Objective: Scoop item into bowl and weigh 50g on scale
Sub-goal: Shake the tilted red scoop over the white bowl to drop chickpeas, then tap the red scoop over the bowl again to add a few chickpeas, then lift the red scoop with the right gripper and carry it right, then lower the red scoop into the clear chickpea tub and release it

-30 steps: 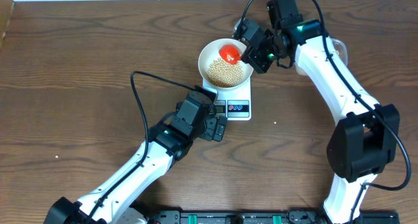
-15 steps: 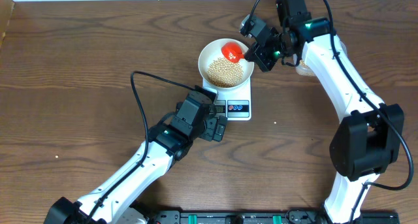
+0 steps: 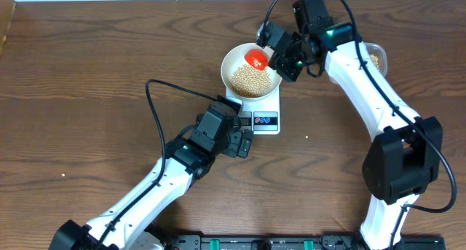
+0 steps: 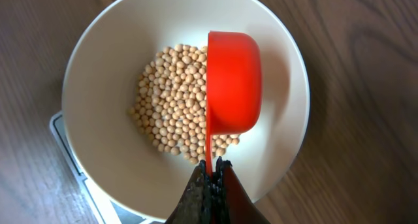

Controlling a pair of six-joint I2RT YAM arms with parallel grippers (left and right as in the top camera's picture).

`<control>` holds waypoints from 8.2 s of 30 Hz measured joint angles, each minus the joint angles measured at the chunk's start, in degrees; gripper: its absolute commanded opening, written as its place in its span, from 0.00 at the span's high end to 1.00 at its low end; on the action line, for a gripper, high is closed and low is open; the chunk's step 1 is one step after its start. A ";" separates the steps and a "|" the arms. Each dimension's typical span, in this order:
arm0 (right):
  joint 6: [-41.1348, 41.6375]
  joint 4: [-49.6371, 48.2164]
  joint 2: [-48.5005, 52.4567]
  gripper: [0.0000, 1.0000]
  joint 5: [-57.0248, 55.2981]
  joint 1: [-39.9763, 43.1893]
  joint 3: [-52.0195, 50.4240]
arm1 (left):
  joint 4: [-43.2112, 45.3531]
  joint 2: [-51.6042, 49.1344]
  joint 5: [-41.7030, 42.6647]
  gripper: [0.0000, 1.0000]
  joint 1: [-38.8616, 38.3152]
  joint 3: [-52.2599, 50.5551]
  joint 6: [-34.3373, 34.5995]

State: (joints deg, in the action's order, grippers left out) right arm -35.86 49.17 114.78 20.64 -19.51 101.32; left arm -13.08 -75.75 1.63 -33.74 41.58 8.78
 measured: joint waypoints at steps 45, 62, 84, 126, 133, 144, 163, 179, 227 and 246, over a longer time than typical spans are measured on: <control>8.85 0.52 0.00 0.99 18.86 7.76 0.00 | 0.00 0.00 0.00 0.01 0.00 0.00 0.00; 8.81 0.50 0.00 0.99 18.25 6.47 0.00 | 0.00 0.00 0.00 0.01 0.00 0.00 0.00; 6.95 1.33 0.00 0.99 -8.00 -3.48 0.00 | 0.00 0.00 0.00 0.01 0.00 0.00 0.00; 7.04 0.81 -0.96 0.99 8.13 2.73 0.00 | 0.00 0.00 0.00 0.01 0.00 0.00 0.00; 6.51 0.11 -7.74 0.99 -1.88 0.04 0.00 | 0.00 0.00 0.00 0.01 0.00 0.00 0.00; 5.64 -1.01 -11.76 0.99 -15.65 -4.00 0.22 | 0.00 0.00 0.00 0.01 0.00 0.00 0.00; 6.95 -1.90 -11.76 0.99 -16.76 -4.13 0.22 | 0.00 0.00 0.00 0.01 0.00 0.00 0.00; 13.44 -2.93 -11.76 0.99 2.75 7.34 0.22 | 0.00 0.00 0.00 0.01 0.00 0.00 0.00; 46.66 -1.44 -11.89 0.99 -1.86 36.41 -5.40 | 0.00 0.00 0.00 0.01 0.00 0.00 0.00; 50.47 -14.75 -11.89 0.98 20.81 42.86 -26.25 | 0.00 0.00 0.00 0.01 0.00 0.00 0.00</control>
State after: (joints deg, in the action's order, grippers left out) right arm 14.61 34.41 102.89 41.45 23.35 75.07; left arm -13.08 -75.75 1.63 -33.74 41.58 8.78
